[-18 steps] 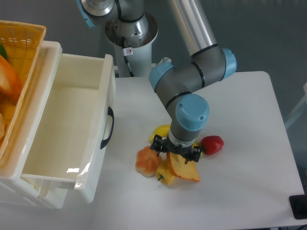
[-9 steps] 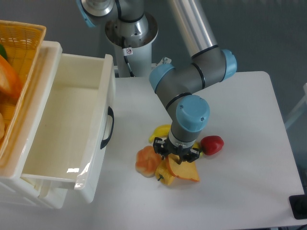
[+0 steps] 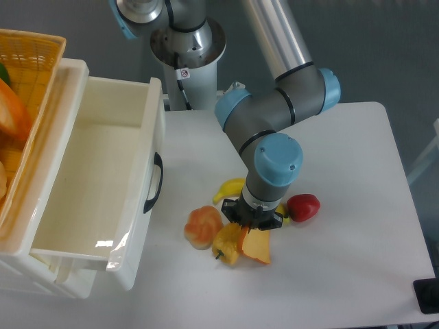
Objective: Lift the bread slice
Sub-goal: 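Lift the gripped bread slice up off the table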
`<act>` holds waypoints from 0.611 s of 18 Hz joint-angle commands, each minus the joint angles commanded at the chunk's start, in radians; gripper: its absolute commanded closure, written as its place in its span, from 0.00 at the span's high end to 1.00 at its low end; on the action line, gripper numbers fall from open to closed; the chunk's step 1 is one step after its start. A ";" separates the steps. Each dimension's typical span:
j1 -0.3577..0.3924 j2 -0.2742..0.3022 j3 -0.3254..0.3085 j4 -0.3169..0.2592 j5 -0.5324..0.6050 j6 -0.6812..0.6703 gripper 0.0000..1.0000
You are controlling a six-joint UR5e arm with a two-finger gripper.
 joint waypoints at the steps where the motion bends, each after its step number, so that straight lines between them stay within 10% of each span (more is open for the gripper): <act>1: 0.011 0.005 0.008 0.000 -0.011 0.000 0.00; 11: 0.051 0.136 0.017 -0.029 -0.094 0.162 0.00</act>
